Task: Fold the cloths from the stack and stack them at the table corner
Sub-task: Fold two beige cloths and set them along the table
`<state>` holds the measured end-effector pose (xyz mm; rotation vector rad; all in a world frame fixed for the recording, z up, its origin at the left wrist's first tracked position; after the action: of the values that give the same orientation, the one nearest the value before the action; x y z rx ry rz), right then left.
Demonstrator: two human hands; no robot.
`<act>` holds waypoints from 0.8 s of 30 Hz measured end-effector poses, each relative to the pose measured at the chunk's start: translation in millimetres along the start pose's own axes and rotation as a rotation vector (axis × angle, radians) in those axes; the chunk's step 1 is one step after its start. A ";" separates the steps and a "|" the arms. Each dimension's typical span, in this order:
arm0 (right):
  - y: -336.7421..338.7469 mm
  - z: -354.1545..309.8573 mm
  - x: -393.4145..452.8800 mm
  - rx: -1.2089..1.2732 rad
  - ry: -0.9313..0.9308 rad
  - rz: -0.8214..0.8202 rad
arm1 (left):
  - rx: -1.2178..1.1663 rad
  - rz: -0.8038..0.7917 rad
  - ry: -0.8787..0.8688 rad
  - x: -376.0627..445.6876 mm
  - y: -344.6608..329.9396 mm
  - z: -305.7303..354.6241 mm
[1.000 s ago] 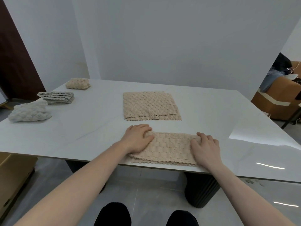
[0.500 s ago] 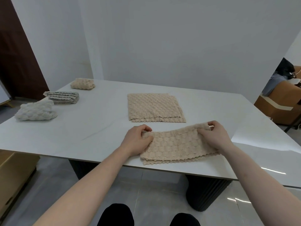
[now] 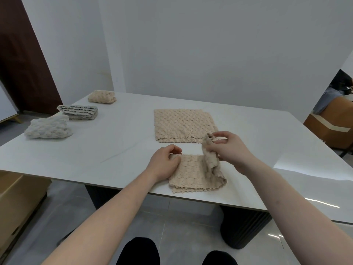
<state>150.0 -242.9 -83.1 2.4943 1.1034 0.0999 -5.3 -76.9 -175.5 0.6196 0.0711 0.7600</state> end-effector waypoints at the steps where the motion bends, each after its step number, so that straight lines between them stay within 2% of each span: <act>1: -6.7 -0.4 -0.2 0.002 0.005 -0.014 | -0.030 0.006 0.002 -0.3 0.5 0.0; 6: -37.4 -0.1 -8.1 0.015 0.019 -0.084 | -0.202 0.045 0.073 0.3 3.7 -1.5; 12: -62.3 7.5 -18.2 0.056 -0.016 -0.191 | -0.365 0.114 0.080 3.1 10.7 -2.2; 15: -63.0 12.0 -24.2 0.080 0.004 -0.204 | -0.389 0.152 0.122 4.2 9.9 -6.5; 20: -45.1 27.9 -32.9 -0.350 0.309 -0.008 | -0.216 0.177 0.126 2.7 4.9 -6.7; 24: -46.5 48.0 -33.5 -0.471 0.372 -0.033 | -0.158 0.196 0.114 2.8 3.4 -5.3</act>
<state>105.7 -255.3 -142.0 2.0751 1.1024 0.7498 -6.9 -70.5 -177.5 0.4363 0.0550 0.9809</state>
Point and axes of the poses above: each hand's wrist, its own x-axis towards the middle knuckle, its own y-axis out of the back of the hand, z = x × y, the point moved 2 cm from there along x, towards the middle knuckle, and after that the axes turned 5 degrees about -x, right-handed, at the moved point
